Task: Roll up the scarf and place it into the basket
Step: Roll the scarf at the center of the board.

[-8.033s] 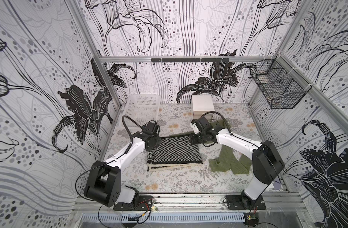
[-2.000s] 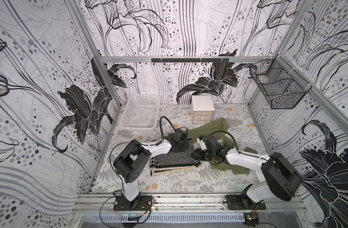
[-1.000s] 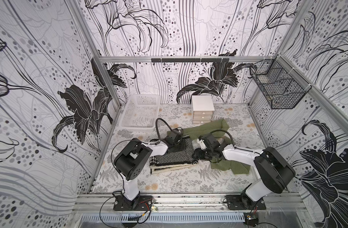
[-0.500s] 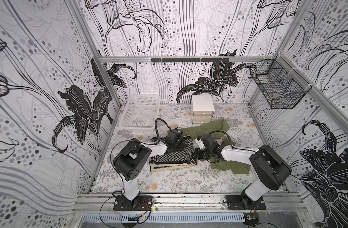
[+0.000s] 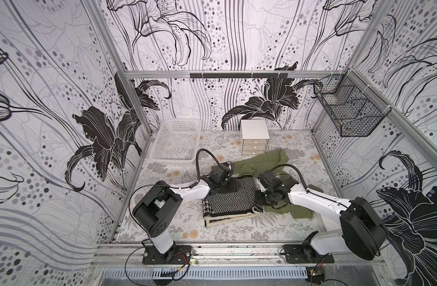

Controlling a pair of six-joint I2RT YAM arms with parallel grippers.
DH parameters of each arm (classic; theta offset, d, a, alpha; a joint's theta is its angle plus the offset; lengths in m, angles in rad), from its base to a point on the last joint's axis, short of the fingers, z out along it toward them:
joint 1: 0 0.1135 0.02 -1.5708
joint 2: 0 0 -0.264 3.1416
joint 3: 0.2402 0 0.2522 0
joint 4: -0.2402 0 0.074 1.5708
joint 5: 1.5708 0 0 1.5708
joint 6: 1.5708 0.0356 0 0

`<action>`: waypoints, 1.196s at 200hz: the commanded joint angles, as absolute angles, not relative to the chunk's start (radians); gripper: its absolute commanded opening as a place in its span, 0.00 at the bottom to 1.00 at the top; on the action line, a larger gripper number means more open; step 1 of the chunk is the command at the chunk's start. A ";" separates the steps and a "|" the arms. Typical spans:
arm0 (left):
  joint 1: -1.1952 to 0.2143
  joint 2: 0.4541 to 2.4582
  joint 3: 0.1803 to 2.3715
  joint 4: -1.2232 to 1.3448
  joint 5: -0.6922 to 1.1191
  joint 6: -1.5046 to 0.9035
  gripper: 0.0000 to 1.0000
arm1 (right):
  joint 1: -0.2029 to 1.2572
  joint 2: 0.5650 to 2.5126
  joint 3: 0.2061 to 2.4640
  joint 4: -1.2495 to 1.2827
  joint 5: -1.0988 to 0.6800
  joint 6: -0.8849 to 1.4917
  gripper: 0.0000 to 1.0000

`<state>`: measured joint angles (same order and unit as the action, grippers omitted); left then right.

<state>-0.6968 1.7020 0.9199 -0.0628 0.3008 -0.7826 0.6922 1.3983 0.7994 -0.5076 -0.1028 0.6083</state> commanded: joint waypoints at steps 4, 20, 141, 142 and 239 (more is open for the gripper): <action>-0.743 1.737 1.005 -0.043 0.353 -0.786 0.51 | 0.718 1.364 0.840 -0.607 0.003 0.609 0.00; -0.765 1.762 1.029 -0.047 0.350 -0.793 0.51 | 0.747 1.362 0.852 -0.609 0.049 0.616 0.00; -0.772 1.849 1.004 0.031 0.342 -0.863 0.00 | 0.821 1.360 0.856 -0.520 0.061 0.664 0.00; -0.772 1.848 1.003 0.031 0.341 -0.864 0.00 | 0.822 1.359 0.856 -0.520 0.061 0.664 0.00; -0.681 1.852 0.845 0.183 0.388 -0.814 0.00 | 0.718 1.293 0.857 -0.635 0.162 0.614 0.46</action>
